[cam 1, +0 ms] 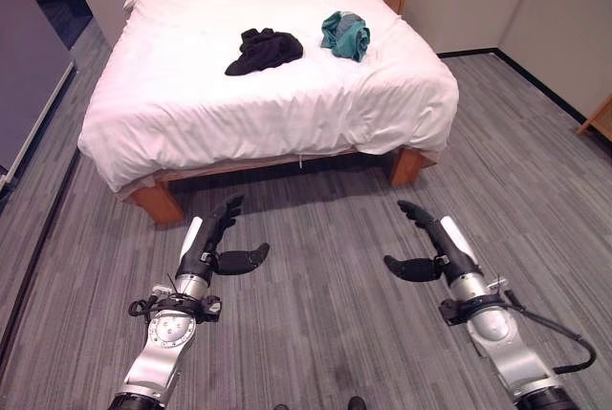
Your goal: Pick up bed clothes into laundry basket.
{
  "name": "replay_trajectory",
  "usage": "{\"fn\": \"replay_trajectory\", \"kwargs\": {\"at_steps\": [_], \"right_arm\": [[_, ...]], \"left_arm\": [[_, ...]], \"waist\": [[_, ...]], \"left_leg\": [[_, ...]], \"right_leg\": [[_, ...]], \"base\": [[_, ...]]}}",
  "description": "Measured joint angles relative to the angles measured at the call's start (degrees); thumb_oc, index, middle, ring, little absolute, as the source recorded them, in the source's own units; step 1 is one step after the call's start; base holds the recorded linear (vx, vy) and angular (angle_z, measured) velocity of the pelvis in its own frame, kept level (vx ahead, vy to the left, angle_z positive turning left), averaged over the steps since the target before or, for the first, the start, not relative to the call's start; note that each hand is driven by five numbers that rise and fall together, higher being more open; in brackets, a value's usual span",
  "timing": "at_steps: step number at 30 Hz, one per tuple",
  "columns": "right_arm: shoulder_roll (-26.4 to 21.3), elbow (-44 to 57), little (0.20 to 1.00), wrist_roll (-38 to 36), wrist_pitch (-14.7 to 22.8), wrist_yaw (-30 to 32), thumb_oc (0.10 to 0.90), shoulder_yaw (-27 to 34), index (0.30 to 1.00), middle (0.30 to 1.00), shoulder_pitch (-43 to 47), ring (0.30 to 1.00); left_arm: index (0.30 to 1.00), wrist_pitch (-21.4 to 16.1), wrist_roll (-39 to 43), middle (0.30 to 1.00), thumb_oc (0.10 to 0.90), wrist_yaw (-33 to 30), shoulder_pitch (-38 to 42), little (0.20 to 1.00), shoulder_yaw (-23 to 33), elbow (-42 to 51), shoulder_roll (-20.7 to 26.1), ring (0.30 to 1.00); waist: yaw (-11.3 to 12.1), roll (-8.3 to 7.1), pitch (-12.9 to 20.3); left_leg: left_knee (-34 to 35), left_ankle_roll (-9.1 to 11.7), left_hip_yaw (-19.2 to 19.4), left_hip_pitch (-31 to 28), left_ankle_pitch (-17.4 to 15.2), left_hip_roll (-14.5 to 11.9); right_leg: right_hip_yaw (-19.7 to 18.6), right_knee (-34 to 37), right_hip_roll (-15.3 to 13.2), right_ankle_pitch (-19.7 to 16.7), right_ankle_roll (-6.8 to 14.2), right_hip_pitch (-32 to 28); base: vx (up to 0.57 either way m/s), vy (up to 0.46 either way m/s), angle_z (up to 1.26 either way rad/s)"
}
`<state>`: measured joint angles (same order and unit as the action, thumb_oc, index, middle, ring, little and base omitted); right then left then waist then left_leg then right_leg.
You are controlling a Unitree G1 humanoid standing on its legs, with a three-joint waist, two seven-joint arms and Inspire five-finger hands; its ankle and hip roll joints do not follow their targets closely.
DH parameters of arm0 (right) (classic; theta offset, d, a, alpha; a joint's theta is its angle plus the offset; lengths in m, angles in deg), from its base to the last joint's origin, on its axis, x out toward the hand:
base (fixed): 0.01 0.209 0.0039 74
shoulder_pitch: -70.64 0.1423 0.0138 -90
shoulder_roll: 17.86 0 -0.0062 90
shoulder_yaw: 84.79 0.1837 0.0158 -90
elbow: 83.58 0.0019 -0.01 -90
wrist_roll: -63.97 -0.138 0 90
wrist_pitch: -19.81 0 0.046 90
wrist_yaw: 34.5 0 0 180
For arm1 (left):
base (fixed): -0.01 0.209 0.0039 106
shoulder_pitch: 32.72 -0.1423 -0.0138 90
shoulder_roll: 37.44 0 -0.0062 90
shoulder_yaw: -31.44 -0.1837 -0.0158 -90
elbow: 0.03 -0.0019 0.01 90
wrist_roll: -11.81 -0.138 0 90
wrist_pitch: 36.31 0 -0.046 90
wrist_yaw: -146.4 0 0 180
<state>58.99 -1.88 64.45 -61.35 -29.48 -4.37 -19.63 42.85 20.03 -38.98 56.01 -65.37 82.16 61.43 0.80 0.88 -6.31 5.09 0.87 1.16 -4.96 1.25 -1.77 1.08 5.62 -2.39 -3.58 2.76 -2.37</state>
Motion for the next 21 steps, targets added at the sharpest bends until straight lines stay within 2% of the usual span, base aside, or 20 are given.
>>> {"fn": "replay_trajectory", "kwargs": {"at_steps": [8,11,13,14,15,16,17,18,19,21], "right_arm": [[-0.1,0.1,0.9,0.2,0.0,-0.1,0.8,0.1,0.9,0.9,-0.1,0.9],[-0.1,0.1,0.9,0.6,-0.1,-0.1,0.8,0.2,0.9,0.9,0.0,0.9],[0.0,0.1,0.9,0.8,-0.3,-0.2,0.8,0.1,0.9,0.9,1.5,0.9],[0.3,0.0,0.9,1.0,-0.5,-0.2,0.8,0.0,0.9,0.9,1.8,0.9],[1.1,0.0,0.9,1.2,-0.5,-0.2,0.8,0.0,0.9,0.9,2.5,0.9],[1.3,0.2,0.9,1.3,-0.5,-0.3,0.8,-0.3,0.9,0.9,2.6,0.9],[1.3,0.2,0.9,1.5,-0.5,-0.7,0.8,-0.5,0.9,0.9,2.6,0.9],[1.3,0.2,0.9,1.5,-0.6,-0.8,0.8,-0.5,0.9,0.9,2.5,0.9],[1.3,0.2,0.9,1.5,-0.6,-0.8,0.8,-0.9,0.9,0.9,2.2,0.9],[1.3,0.1,0.9,1.4,-0.7,-0.9,0.8,-1.3,0.9,0.9,2.0,0.9]], "left_arm": [[0.9,0.0,0.0,0.9,0.8,-0.3,-0.6,0.9,0.0,-0.2,-1.1,0.9],[0.9,0.0,0.1,0.9,0.8,-0.6,-0.4,0.9,0.1,-0.3,-1.0,0.9],[0.9,0.0,0.1,0.9,0.8,-1.4,0.0,0.9,0.1,-1.2,-0.7,0.9],[0.9,-0.1,0.0,0.9,0.8,-1.7,0.0,0.9,0.4,-1.2,-0.8,0.9],[0.9,-0.1,0.0,0.9,0.8,-2.0,0.0,0.9,1.2,-1.3,-0.7,0.9],[0.9,0.0,0.0,0.9,0.8,-2.3,0.1,0.9,1.6,-1.5,-0.7,0.9],[0.9,0.0,0.0,0.9,0.8,-2.7,0.1,0.9,2.1,-1.4,-0.5,0.9],[0.9,0.0,0.0,0.9,0.8,-2.7,0.1,0.9,2.2,-1.5,-0.4,0.9],[0.9,0.0,0.1,0.9,0.8,-2.9,0.1,0.9,2.9,-1.6,-0.3,0.9],[0.9,0.0,0.0,0.9,0.8,-2.8,0.7,0.9,3.1,-3.5,-0.3,0.9]], "waist": [[-0.2,-0.03,0.0],[-0.4,0.03,-0.2],[-0.5,0.24,-1.8],[-1.5,-0.15,-2.6],[-1.5,-0.78,-3.2],[-1.7,-1.5,-3.6],[-1.5,-2.5,-3.9],[-1.7,-2.71,-4.0],[-2.0,-3.3,-4.2],[-3.7,-3.8,-4.3]], "left_leg": [[0.0,-0.1,0.1,0.6,-0.1,0.1],[0.0,-0.3,0.4,2.1,0.1,-0.1],[0.0,-0.6,2.0,2.3,0.4,-0.5],[0.0,-0.8,2.5,2.1,0.1,-0.6],[0.0,-1.2,3.4,2.1,-0.5,-0.3],[0.0,-1.2,4.1,2.1,-0.7,0.0],[0.0,-0.7,4.9,2.0,-1.2,0.2],[0.0,-0.6,4.7,2.0,-1.3,0.3],[0.0,0.2,4.4,1.9,-2.0,-0.7],[0.0,1.6,2.4,1.5,-3.0,-2.0]], "right_leg": [[-0.1,-0.5,0.0,-0.2,0.0,0.8],[-0.4,-4.0,0.2,0.3,0.7,4.2],[-1.5,-12.4,0.2,2.5,3.7,9.4],[-1.3,-16.8,-0.4,4.7,6.5,12.3],[-0.8,-20.2,-1.5,5.9,7.4,15.0],[0.0,-20.7,-3.1,5.9,7.3,16.8],[1.1,-19.1,-5.1,5.5,6.6,18.7],[1.2,-18.2,-5.4,5.2,6.3,19.0],[1.8,-12.6,-6.0,3.6,5.1,20.7],[1.8,-4.6,-5.5,-0.1,5.4,21.2]], "base": [[-0.01,0.005,-0.01],[-0.06,0.033,-0.14],[0.11,-0.026,-0.39],[0.24,-0.107,-0.36],[0.18,-0.089,-0.35],[0.3,-0.133,-0.46],[0.34,-0.125,-0.31],[0.35,-0.123,-0.28],[0.48,-0.222,0.06],[0.39,-0.224,0.37]]}}
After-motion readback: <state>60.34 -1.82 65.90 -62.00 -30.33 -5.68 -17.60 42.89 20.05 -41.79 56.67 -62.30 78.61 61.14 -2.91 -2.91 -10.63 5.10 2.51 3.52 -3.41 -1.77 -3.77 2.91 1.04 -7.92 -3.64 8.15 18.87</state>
